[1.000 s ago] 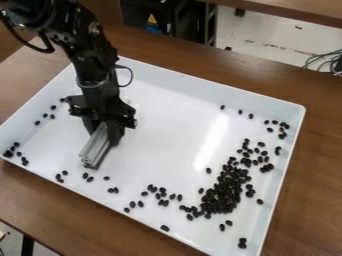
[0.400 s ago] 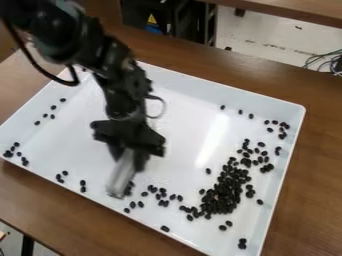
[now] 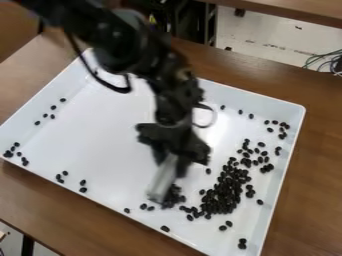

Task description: Sweep into pile

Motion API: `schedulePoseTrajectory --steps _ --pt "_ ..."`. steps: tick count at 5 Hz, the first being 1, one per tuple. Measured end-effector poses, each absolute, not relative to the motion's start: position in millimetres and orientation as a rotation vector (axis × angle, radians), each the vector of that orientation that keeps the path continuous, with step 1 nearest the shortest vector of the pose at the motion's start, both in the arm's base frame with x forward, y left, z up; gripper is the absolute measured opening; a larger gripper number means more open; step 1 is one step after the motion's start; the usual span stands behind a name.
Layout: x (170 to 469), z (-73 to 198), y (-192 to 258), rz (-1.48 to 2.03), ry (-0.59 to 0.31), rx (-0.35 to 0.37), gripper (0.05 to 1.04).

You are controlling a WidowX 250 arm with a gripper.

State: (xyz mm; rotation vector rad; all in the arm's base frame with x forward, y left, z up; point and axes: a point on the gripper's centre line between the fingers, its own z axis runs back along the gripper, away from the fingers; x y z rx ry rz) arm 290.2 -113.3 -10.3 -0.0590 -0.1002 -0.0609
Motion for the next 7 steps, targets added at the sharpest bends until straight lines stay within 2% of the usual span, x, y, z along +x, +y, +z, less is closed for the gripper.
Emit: schedulePoseTrajectory --steps 2,3,4,6,7 --pt "295.4 -11.8 -190.2 -0.172 -0.106 -0.085 0.361" --pt "298.5 -10.2 -200.0 -0.157 -0.110 -0.102 0.361" --pt "296.3 -7.1 -195.8 -0.144 -0.118 -0.109 0.361" --pt "297.5 -3.9 -141.1 -0.096 -0.101 -0.038 0.361" --pt "303.3 -3.6 -128.9 -0.088 -0.104 -0.029 0.361"
